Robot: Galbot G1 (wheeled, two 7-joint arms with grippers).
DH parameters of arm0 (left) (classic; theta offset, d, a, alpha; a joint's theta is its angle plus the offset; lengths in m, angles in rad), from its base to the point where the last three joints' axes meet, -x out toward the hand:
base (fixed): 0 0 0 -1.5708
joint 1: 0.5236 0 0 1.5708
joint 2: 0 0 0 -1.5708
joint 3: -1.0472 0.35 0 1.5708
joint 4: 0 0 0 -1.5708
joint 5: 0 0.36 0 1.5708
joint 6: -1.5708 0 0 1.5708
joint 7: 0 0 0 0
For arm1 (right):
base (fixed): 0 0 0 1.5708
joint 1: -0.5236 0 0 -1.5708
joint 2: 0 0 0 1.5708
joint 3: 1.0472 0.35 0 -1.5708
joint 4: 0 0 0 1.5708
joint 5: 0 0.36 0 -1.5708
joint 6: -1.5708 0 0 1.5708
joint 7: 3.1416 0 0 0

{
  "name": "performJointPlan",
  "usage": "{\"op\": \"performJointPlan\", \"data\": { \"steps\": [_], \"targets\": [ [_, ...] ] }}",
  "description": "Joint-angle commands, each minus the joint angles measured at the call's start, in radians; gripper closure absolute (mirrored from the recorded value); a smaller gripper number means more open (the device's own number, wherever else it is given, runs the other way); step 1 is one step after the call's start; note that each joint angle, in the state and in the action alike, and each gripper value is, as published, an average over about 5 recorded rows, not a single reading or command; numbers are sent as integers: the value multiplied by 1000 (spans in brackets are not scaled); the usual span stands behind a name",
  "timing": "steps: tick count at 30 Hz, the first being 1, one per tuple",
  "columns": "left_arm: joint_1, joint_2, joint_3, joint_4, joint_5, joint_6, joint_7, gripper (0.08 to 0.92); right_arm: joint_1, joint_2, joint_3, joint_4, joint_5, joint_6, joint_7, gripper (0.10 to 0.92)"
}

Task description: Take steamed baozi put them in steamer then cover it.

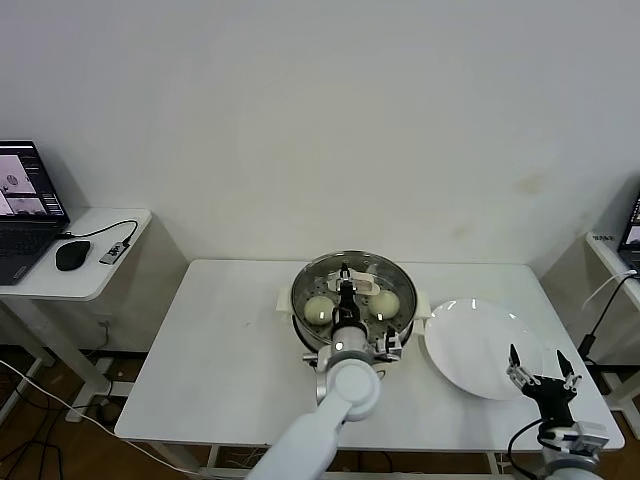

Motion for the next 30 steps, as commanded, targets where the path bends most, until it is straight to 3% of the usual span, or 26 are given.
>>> {"op": "performJointPlan", "data": {
  "steps": [1,6,12,20,24,30],
  "targets": [
    [19,2,12,-76,-15,0,-19,728,-2,-3,5,0,0,0,0,203],
    [39,5,22,-141,-20,-1,-6,581,-4,-4,9,-1,1,-1,0,203],
    [77,10,17,-240,-43,0,70,408,-6,-7,11,-5,2,-1,0,203],
    [124,28,14,-266,-41,-7,85,200,-9,-8,10,-4,1,0,-1,203],
    [150,50,-4,-337,-81,-16,67,179,-14,-9,11,0,3,5,-3,203],
    [202,138,-140,-489,-454,-181,-84,177,-32,-34,-2,54,40,-18,-5,203]
  ]
}}
